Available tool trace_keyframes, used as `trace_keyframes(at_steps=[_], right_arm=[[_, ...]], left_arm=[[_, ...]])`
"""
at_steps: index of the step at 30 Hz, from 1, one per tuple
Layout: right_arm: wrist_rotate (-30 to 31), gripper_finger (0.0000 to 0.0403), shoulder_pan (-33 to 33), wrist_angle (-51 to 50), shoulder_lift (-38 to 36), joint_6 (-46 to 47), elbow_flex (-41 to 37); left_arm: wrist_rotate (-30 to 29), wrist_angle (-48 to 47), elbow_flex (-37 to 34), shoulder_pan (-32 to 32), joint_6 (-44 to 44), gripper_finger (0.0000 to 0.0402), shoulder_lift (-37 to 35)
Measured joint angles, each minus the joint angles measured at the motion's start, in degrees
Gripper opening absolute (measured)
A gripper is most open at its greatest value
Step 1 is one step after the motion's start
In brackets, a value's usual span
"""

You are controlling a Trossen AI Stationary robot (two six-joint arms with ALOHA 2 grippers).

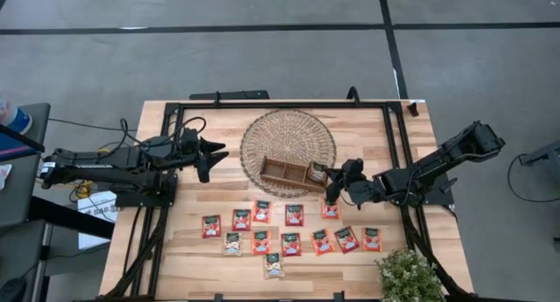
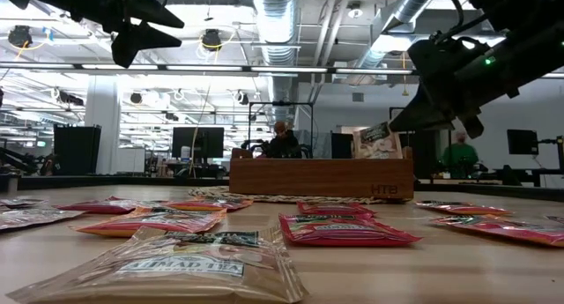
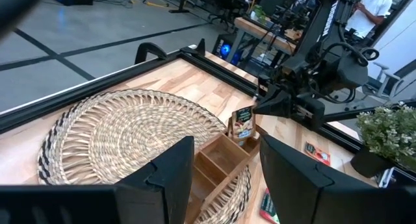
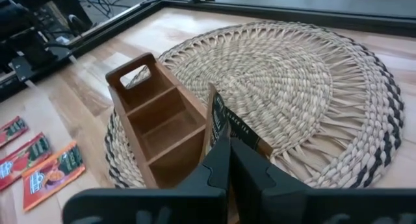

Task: Pick & Place Tea
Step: Put the brown tea bag into the right section of the wooden organizer

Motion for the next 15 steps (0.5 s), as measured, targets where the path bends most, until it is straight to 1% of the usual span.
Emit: trace_keyframes(at_steps=[11, 15], right_arm=[[-0.1, 0.0000, 0.0, -0.5, 0.0, -0.1, 0.0], [-0.2, 0.0006, 0.0, 0.0, 1.4, 0.2, 0.0]], left_arm=[[0.0, 0.0, 0.0, 0.0, 0.0, 0.0167, 0.0], [0.0, 0.0, 0.0, 0.0, 0.0, 0.0167, 0.0]])
